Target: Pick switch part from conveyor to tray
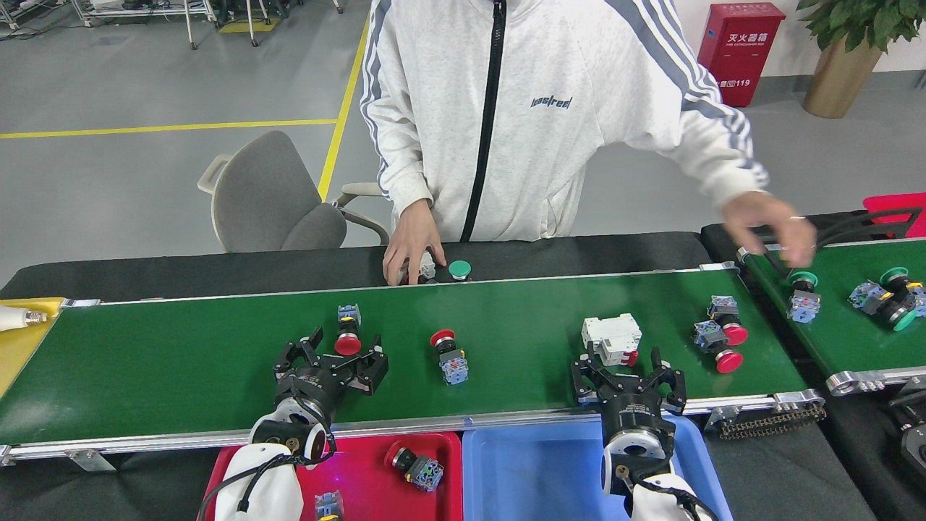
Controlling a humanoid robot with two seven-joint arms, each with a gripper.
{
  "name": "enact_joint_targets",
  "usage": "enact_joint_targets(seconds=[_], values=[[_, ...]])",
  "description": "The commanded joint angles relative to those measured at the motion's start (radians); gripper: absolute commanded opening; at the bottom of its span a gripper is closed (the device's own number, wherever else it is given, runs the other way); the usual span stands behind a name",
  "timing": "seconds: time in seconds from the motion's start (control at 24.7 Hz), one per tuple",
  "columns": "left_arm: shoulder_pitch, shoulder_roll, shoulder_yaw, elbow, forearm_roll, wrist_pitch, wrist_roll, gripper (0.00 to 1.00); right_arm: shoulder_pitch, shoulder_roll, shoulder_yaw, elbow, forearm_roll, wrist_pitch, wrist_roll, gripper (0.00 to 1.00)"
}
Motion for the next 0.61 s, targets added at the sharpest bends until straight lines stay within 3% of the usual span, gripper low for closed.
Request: enact_joint_targets(seconds=[0.0,0.04,0.08,0.2,0.24,0.32,0.41,0.45,0.57], values=[[-0.042,0.003,0.003,0.034,-0.001,0.05,0.017,0.86,-0.044,0.006,0.024,0.027,0.004,-0.008,0.003,0.41],[-0.053,0.008,0.003,0.056,0.001,0.073,0.018,0.76,-0.057,0.005,0.05,0.047,0.002,-0.003,0.006,0.26],[-0.059,0.011,0.004,0.07,0.002,0.087,0.028,0.66,-0.065,0.005,0.065,0.058,0.002,-0.002,0.014,0.17],[-0.057,0.022,0.007,0.073,0.008,0.087,0.074,0.22,-0.065,0.003,0.078,0.056,0.001,-0.008,0.018,0.04],[-0.053,0.022,0.013,0.076,0.013,0.084,0.083,0.16,-0.064,0.003,0.078,0.052,-0.001,-0.01,0.017,0.02],[-0.037,0.028,0.016,0.07,0.021,0.081,0.098,0.07,-0.053,0.003,0.079,0.022,-0.001,-0.016,0.014,0.02],[-0.002,0.046,0.013,0.045,0.018,0.067,0.129,0.04,0.005,-0.011,0.079,-0.071,-0.001,-0.049,0.011,0.02],[0.021,0.06,0.015,0.008,0.019,0.033,0.138,0.03,0.051,-0.032,0.079,-0.148,-0.001,-0.074,0.009,0.02],[0.133,0.109,0.026,-0.183,0.07,-0.211,0.133,0.03,0.234,-0.166,0.078,-0.412,-0.002,-0.155,0.008,0.02]])
